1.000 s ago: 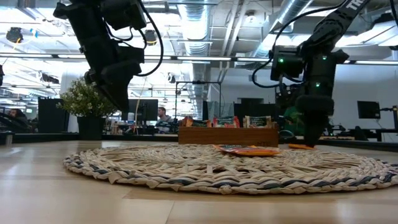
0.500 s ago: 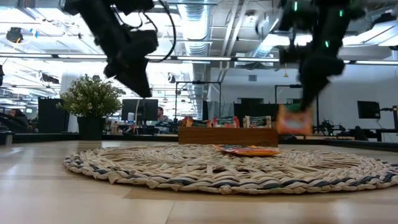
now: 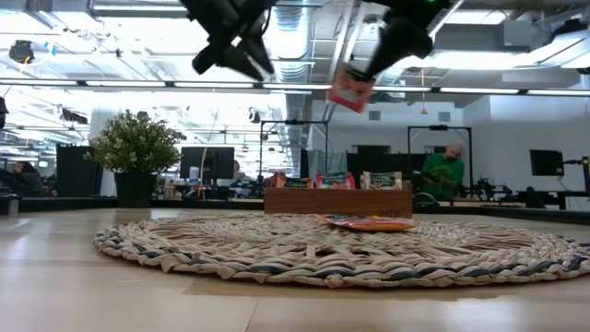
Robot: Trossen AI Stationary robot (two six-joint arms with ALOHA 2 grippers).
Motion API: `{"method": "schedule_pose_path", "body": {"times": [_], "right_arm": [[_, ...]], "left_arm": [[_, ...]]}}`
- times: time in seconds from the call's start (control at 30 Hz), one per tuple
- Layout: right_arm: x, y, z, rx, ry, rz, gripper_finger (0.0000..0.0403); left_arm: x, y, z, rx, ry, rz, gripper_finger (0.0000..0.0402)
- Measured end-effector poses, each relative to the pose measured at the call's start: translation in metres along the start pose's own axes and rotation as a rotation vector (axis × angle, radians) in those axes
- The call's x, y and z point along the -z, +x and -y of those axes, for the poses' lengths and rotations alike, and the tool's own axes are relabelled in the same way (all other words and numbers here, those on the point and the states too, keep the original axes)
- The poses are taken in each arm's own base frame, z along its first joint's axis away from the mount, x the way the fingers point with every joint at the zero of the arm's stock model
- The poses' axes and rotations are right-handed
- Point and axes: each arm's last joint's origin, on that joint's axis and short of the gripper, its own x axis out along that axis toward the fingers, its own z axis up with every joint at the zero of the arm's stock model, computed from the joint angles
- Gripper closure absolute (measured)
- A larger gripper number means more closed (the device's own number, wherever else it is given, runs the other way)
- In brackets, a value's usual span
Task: Pick & Place Tea
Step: Put the orange tea bag into the left section of the wooden organizer
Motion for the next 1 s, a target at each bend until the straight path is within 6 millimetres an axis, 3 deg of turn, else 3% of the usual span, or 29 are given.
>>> {"method": "schedule_pose_path", "body": {"times": [0.23, 0.57, 1.0], "right_arm": [[-0.042, 0.018, 0.000, 0.013, -0.139, 0.048, 0.0403], [-0.091, 0.032, -0.006, -0.062, -0.215, 0.137, 0.0403], [-0.104, 0.029, 0.000, -0.063, -0.268, 0.165, 0.0403]], "left_arm": [[-0.038, -0.013, 0.000, 0.268, -0.092, -0.045, 0.0289], [-0.042, -0.017, 0.002, 0.340, -0.066, -0.070, 0.0289], [-0.036, -0.017, 0.002, 0.369, 0.004, -0.145, 0.0289]]}}
